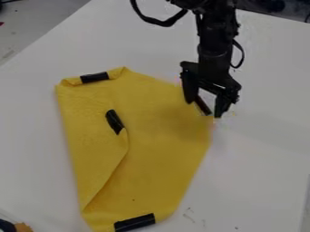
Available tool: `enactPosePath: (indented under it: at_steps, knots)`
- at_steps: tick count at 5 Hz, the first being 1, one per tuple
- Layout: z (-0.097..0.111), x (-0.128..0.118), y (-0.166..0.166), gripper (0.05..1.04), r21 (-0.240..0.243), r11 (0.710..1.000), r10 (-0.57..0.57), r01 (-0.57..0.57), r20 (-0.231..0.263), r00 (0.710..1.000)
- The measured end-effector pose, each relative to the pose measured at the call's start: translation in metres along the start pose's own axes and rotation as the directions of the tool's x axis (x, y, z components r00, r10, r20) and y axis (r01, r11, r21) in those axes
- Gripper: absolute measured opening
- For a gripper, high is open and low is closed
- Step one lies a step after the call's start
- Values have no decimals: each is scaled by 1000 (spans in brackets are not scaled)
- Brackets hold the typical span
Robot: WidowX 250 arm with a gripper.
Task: Folding the yellow cloth from the botton to the top
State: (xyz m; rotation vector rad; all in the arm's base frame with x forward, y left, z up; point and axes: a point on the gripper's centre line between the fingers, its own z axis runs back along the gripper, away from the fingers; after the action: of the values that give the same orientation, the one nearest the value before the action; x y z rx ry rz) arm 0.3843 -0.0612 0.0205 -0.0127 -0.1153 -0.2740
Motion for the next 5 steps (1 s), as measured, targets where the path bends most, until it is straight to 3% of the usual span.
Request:
enactPosePath:
  at_steps: [1,3,4,5]
  knots:
    - [-2,15,2,999,2,999,-36,36,12,999]
    - [-14,22,11,999,-40,999,2,-1,28,1000]
    - [-15,21,12,964,-34,999,5,-5,25,1000]
    - [-18,18,13,688,-33,999,20,-19,28,999]
